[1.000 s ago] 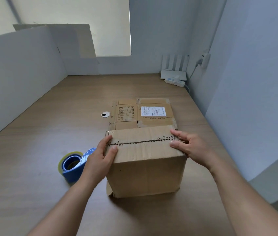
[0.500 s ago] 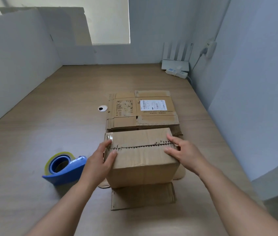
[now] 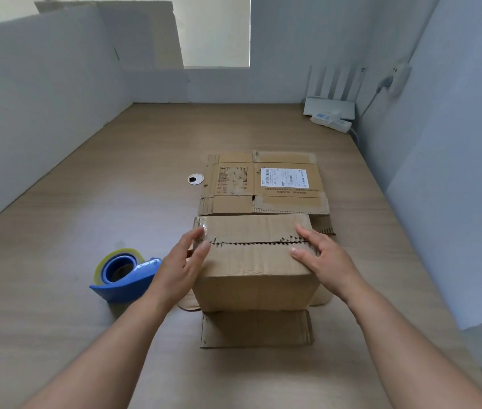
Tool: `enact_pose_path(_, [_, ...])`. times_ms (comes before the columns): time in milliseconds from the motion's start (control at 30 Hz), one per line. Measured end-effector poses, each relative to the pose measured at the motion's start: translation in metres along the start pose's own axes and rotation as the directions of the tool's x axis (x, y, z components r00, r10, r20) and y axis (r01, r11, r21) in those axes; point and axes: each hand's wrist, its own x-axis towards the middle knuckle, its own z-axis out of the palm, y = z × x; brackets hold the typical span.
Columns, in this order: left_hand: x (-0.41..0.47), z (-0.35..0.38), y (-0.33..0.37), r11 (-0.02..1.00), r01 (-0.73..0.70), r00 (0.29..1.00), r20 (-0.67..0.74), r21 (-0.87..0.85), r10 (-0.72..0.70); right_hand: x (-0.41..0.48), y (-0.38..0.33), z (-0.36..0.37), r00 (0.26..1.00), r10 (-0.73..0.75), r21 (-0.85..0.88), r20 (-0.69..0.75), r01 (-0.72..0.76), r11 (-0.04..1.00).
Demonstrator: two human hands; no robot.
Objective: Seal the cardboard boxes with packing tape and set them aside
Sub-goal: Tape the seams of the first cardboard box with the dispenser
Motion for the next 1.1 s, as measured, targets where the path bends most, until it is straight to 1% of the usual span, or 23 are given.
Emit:
enact_pose_path(33, [-0.001, -0.005, -0.003, 0.998, 0.003, 1.0, -0.011, -0.066, -0.004, 0.0, -0.001, 0.0, 1.0, 0.0, -0.006, -0.005, 0.0, 1.0])
enact_pose_path(67, [0.0, -0.012, -0.011, 0.998, 0.0, 0.999, -0.051, -0.065, -0.004, 0.0, -0.001, 0.0, 1.0, 0.002, -0.013, -0.009, -0.002, 1.0])
enact_pose_path(100, [0.001, -0.02, -0.02, 1.0, 0.01, 0.995, -0.101, 0.02, -0.008, 0.001, -0.002, 0.001, 1.0, 0.007, -0.014, -0.012, -0.007, 1.0])
enact_pose_path(133, [0.004, -0.03, -0.031, 0.985, 0.042, 0.99, -0.143, 0.165, -0.019, 0.0, -0.003, 0.001, 1.0, 0.015, -0.001, -0.012, -0.015, 1.0])
enact_pose_path(167, [0.008, -0.041, -0.042, 0.94, 0.096, 0.986, -0.162, 0.329, -0.044, 0.0, -0.004, 0.001, 1.0, 0.024, 0.024, -0.011, -0.023, 0.999])
enact_pose_path(200, [0.013, -0.051, -0.054, 0.867, 0.157, 0.983, -0.156, 0.473, -0.093, 0.0, -0.005, 0.001, 0.999, 0.035, 0.05, -0.008, -0.035, 0.998])
enact_pose_path(267, [0.021, -0.069, -0.076, 0.68, 0.255, 0.962, -0.107, 0.687, -0.253, 0.001, -0.007, 0.001, 0.999, 0.054, 0.064, -0.003, -0.054, 0.997])
enact_pose_path(300, [0.025, -0.075, -0.085, 0.592, 0.278, 0.937, -0.076, 0.757, -0.342, 0.001, -0.008, 0.0, 0.998, 0.064, 0.06, 0.0, -0.064, 0.996])
enact_pose_path(367, [0.031, -0.081, -0.1, 0.492, 0.279, 0.883, -0.02, 0.824, -0.468, 0.001, -0.009, 0.0, 0.997, 0.081, 0.049, 0.011, -0.082, 0.995])
enact_pose_path(400, [0.035, -0.081, -0.105, 0.463, 0.266, 0.875, -0.01, 0.846, -0.484, 0.0, -0.01, 0.0, 0.996, 0.087, 0.039, 0.017, -0.087, 0.995])
enact_pose_path(467, [0.042, -0.08, -0.111, 0.432, 0.21, 0.902, -0.004, 0.877, -0.431, -0.001, -0.01, 0.001, 0.995, 0.095, 0.018, 0.024, -0.095, 0.995])
enact_pose_path(500, [0.044, -0.08, -0.112, 0.436, 0.183, 0.922, 0.0, 0.881, -0.387, -0.002, -0.011, 0.001, 0.995, 0.098, 0.012, 0.024, -0.099, 0.995])
enact_pose_path(567, [0.046, -0.083, -0.116, 0.482, 0.146, 0.945, 0.023, 0.864, -0.327, -0.001, -0.012, 0.001, 0.994, 0.105, 0.011, 0.02, -0.106, 0.994])
enact_pose_path(633, [0.044, -0.09, -0.118, 0.506, 0.1, 0.952, 0.066, 0.857, -0.298, 0.0, -0.012, 0.001, 0.994, 0.106, -0.002, 0.018, -0.106, 0.994])
enact_pose_path(667, [0.043, -0.096, -0.116, 0.519, 0.102, 0.952, 0.067, 0.849, -0.297, -0.001, -0.012, 0.001, 0.994, 0.109, -0.017, 0.017, -0.109, 0.994])
enact_pose_path(700, [0.044, -0.102, -0.112, 0.56, 0.126, 0.956, 0.051, 0.819, -0.289, -0.001, -0.012, 0.001, 0.994, 0.113, -0.029, 0.014, -0.113, 0.993])
enact_pose_path(767, [0.046, -0.12, -0.091, 0.718, 0.193, 0.967, -0.004, 0.669, -0.256, -0.001, -0.012, 0.002, 0.993, 0.116, -0.031, 0.015, -0.116, 0.993])
enact_pose_path(800, [0.046, -0.128, -0.072, 0.793, 0.198, 0.973, -0.02, 0.576, -0.229, -0.001, -0.013, 0.002, 0.993, 0.116, -0.034, 0.019, -0.116, 0.993])
enact_pose_path(867, [0.043, -0.138, -0.026, 0.899, 0.148, 0.987, -0.011, 0.412, -0.158, 0.0, -0.012, 0.001, 0.993, 0.119, -0.049, 0.027, -0.118, 0.992])
enact_pose_path(900, [0.04, -0.137, 0.0, 0.931, 0.092, 0.994, 0.016, 0.353, -0.104, 0.0, -0.012, 0.001, 0.992, 0.125, -0.054, 0.028, -0.123, 0.991])
enact_pose_path(933, [0.035, -0.132, 0.025, 0.944, 0.023, 0.997, 0.056, 0.33, -0.044, 0.0, -0.012, 0.001, 0.991, 0.13, -0.057, 0.027, -0.129, 0.99])
enact_pose_path(1000, [0.025, -0.115, 0.068, 0.924, -0.111, 0.985, 0.165, 0.366, 0.053, -0.001, -0.012, 0.002, 0.992, 0.127, -0.056, 0.023, -0.126, 0.991])
enact_pose_path(1100, [0.021, -0.081, 0.097, 0.854, -0.236, 0.943, 0.322, 0.464, 0.085, -0.004, -0.014, 0.002, 0.993, 0.12, -0.053, 0.017, -0.119, 0.992])
